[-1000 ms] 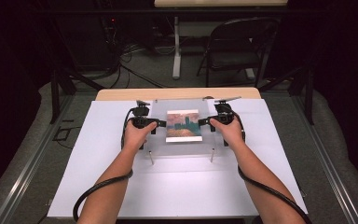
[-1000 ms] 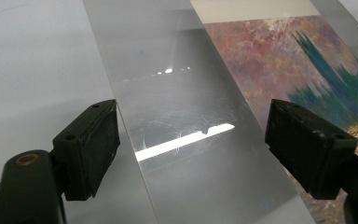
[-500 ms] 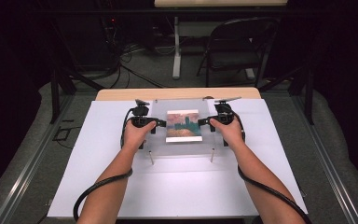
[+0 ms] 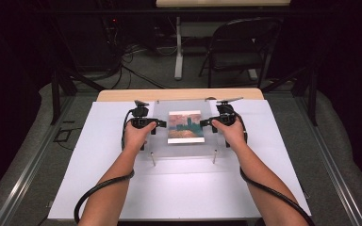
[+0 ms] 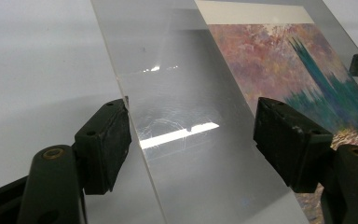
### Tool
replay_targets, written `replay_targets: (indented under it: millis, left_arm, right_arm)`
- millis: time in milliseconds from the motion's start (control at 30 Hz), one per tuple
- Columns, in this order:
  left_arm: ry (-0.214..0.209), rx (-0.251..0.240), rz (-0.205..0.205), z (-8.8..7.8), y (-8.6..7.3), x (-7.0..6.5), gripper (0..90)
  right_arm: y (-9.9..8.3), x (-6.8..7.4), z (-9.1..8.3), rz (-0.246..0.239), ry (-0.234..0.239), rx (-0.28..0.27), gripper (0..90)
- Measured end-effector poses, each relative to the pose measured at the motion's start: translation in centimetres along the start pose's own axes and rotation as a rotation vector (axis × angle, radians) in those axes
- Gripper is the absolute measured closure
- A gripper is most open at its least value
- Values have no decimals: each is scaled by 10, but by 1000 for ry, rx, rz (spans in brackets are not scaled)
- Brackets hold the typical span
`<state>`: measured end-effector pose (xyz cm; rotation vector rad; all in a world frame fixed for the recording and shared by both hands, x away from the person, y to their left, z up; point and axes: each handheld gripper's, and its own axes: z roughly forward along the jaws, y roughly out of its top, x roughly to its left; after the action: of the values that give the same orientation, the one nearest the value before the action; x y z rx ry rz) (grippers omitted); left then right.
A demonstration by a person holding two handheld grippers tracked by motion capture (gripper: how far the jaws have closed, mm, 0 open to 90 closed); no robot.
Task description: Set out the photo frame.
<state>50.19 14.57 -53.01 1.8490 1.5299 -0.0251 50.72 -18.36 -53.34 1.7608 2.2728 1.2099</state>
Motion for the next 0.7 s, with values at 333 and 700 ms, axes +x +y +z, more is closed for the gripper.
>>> replay_targets:
  millis: [333,700]
  left_arm:
    - [-3,-1,2,-1,0,0,289]
    - [4,-4,11,-3,1,-2,292]
  right_arm:
    - [-1,0,0,-2,2,-9,282]
    - [0,3,-3,-8,-8,-9,282]
